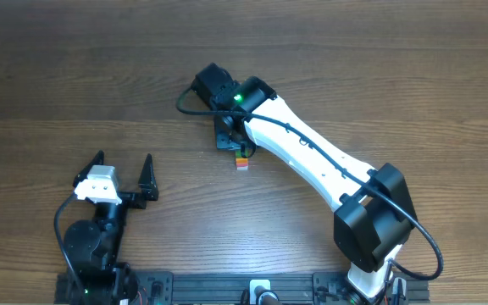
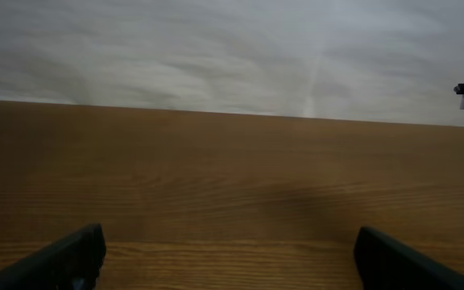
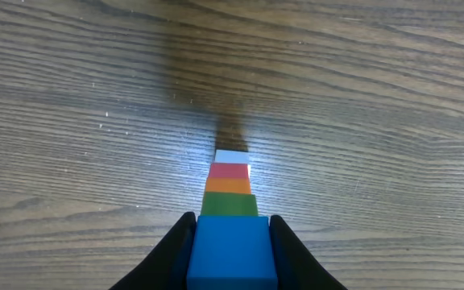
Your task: Stack Cubes
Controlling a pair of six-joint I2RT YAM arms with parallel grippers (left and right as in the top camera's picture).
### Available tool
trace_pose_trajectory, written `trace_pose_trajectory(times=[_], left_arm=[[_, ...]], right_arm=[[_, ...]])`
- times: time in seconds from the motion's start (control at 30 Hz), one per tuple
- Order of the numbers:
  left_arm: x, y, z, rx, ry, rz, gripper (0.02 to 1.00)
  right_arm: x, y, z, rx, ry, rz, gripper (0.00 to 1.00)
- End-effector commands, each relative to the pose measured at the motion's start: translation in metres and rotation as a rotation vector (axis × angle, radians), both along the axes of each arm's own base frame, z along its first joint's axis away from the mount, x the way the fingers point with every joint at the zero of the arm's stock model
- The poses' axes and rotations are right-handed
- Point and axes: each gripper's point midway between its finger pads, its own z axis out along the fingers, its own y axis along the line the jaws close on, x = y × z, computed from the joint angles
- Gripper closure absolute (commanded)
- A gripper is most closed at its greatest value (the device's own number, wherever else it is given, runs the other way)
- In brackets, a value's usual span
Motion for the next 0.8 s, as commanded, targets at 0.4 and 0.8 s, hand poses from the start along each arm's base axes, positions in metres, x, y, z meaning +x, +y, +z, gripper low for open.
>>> trace_pose_trajectory(times=[0.4, 0.8], left_arm=[[-0.0002, -0.0006, -0.0013, 0.014, -0.002, -0.003, 0.018], [-0.0002, -0.0006, -0.0013, 0.014, -0.002, -0.003, 0.018]], right_arm=[[-0.0042, 0.0053, -0.0014, -0.003, 0.015, 0.001, 0.759], [-0.0072, 0.002, -0.0069, -0.013, 0.027, -0.016, 0.748]])
